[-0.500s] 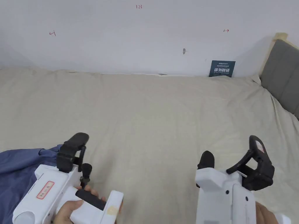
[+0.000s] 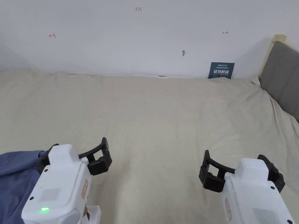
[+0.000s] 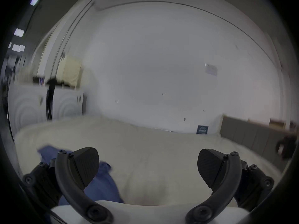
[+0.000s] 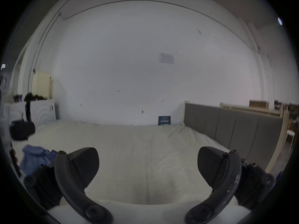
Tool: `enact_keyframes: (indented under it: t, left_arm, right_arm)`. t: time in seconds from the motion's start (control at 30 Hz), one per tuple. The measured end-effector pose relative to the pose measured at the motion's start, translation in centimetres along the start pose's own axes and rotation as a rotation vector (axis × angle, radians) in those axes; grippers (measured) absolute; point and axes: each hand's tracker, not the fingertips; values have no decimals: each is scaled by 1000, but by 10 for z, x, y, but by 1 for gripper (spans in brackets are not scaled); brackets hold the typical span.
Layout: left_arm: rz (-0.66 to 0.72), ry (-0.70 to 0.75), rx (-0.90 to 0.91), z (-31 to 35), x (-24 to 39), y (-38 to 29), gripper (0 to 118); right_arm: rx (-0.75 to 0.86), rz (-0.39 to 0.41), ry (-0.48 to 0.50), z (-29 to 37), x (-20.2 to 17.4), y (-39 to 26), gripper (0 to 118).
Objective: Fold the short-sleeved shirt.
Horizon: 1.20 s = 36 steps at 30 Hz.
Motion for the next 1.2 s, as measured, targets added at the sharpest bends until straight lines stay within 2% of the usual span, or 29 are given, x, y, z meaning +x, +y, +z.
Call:
enact_keyframes:
  t: [0.1, 0.2, 0.57, 1.2]
  left_arm:
    - [-137, 5, 29, 3, 8, -12, 118]
    - [-148, -30, -3, 3, 8, -17, 118]
    - [-69, -14, -11, 0, 0, -13, 118]
    - [-110, -23, 8, 5, 3, -12, 118]
  right_arm:
    - [-24, -13, 0, -2, 1, -2, 118]
    - [-27, -16, 2, -2, 2, -3, 118]
    - [-39, 9, 10, 1, 1, 0, 118]
    - [-32, 42, 19, 0, -4, 4, 118]
